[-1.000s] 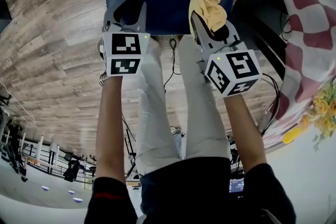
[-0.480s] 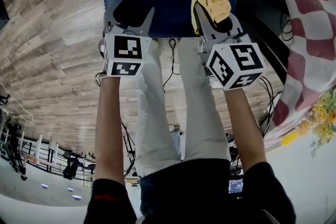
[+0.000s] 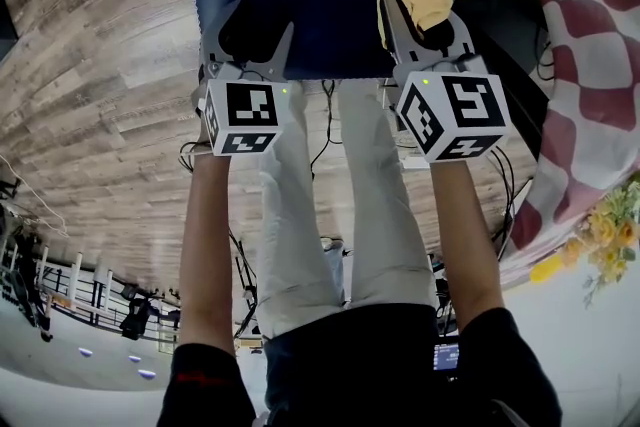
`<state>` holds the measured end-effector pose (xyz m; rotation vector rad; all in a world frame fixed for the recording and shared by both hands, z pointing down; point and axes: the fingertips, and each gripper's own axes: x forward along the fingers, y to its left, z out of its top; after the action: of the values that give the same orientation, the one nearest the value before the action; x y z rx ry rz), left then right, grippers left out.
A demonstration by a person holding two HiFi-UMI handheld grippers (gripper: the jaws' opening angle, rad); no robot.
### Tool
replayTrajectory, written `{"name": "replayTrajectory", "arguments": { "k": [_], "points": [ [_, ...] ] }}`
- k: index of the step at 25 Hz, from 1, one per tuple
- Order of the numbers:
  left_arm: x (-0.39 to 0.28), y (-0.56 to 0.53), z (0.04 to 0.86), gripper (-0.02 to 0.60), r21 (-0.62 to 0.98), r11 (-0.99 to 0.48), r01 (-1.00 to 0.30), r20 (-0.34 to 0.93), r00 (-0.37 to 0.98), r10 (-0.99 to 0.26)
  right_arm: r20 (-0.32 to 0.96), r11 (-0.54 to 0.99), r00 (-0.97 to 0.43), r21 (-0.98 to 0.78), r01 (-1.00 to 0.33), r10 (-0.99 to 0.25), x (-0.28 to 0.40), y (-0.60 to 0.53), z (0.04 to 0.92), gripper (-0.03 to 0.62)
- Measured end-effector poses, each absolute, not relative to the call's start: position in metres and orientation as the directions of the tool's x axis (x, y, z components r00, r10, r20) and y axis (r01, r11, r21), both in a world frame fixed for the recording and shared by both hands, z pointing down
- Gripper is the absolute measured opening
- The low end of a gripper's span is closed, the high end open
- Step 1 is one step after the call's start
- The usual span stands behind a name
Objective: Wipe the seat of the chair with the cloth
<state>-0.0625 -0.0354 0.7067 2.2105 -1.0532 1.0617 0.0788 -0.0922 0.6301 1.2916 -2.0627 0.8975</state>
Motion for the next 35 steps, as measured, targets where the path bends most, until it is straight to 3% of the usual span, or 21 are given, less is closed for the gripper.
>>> {"name": "replayTrajectory", "arguments": {
  "k": [15, 25, 35],
  "points": [
    [-0.061, -0.035, 0.709, 0.284, 0.080, -0.600, -0.796, 0.807, 0.405, -0.429, 0.703, 0.274, -0.274, -0.115, -0.955, -0.657, 0.122, -0.191, 0.639, 0.049],
    [-0.064, -0.036, 0.708, 0.284, 0.077, -0.603, -0.794, 0.798, 0.412, -0.439, 0.734, 0.259, -0.176, 0.000, -0.966, -0.656, 0.141, -0.222, 0.652, 0.049],
    [-0.062, -0.035, 0.707, 0.285, 0.081, -0.602, -0.794, 0.794, 0.417, -0.443, 0.737, 0.300, -0.166, 0.052, -0.952, -0.655, 0.142, -0.212, 0.669, 0.049]
  ]
}}
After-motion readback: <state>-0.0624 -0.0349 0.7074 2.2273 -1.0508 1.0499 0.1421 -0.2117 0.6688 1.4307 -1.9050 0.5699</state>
